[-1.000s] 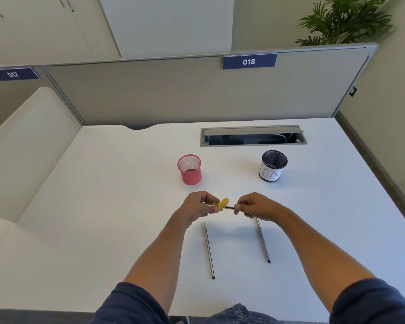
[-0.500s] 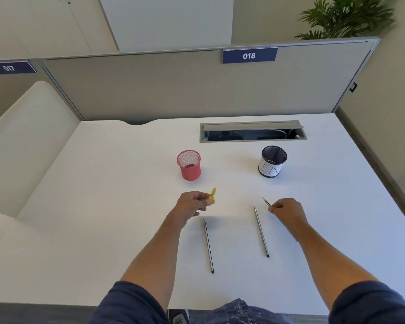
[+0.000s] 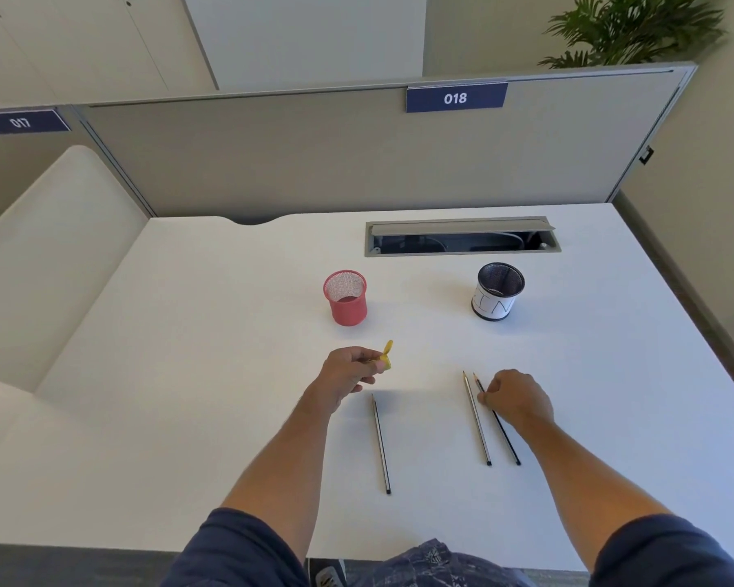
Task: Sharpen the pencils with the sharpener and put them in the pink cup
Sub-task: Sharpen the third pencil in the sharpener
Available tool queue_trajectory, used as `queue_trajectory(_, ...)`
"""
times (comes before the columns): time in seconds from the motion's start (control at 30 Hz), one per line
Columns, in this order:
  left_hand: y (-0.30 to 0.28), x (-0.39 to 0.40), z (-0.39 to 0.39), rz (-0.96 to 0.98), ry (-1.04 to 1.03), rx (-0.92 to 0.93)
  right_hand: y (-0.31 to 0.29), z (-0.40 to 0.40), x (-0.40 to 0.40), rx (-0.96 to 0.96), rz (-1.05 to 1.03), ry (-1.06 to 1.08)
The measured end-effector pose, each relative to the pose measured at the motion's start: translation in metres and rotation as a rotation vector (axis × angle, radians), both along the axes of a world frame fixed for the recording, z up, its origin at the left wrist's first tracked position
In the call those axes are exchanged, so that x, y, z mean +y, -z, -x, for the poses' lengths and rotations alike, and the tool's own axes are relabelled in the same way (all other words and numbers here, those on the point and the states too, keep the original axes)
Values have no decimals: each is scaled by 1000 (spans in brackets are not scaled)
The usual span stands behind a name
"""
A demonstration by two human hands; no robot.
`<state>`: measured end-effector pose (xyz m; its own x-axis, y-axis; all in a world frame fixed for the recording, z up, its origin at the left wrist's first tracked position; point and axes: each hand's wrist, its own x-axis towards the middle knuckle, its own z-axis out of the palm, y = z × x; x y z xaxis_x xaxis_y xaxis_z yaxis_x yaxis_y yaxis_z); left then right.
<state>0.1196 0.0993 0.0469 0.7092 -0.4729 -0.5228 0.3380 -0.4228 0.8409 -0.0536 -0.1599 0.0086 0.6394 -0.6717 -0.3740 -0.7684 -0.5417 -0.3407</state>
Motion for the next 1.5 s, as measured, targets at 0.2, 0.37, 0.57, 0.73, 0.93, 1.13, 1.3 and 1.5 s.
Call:
queue_trajectory(0.2,0,2,-3,0,-43,-24,1,-16,28,-143,160,-274)
queue_trajectory(0.37,-1,2,-5,20,-72,-58,7,-39,78,9,96,-627)
queue_trajectory(0.57,-2,6,-2,25,-90,-69,16,-55,135,202,107,-766)
queue_trajectory(0.73,0,10,0,17,-95,-59,16,-61,153,260,104,-782)
queue_trajectory(0.93,0,12,0,5,-96,-64,10,-65,148,258,-14,-634)
queue_trajectory(1.13,0,13,0,10,-78,-73,6,-61,133,149,-10,-619)
queue_trajectory(1.3,-1,13,-2,19,-75,-86,-5,-62,113,63,-9,-558)
queue_trajectory(1.5,-5,11,-9,47,-114,-69,-33,-64,76,-219,-128,-399)
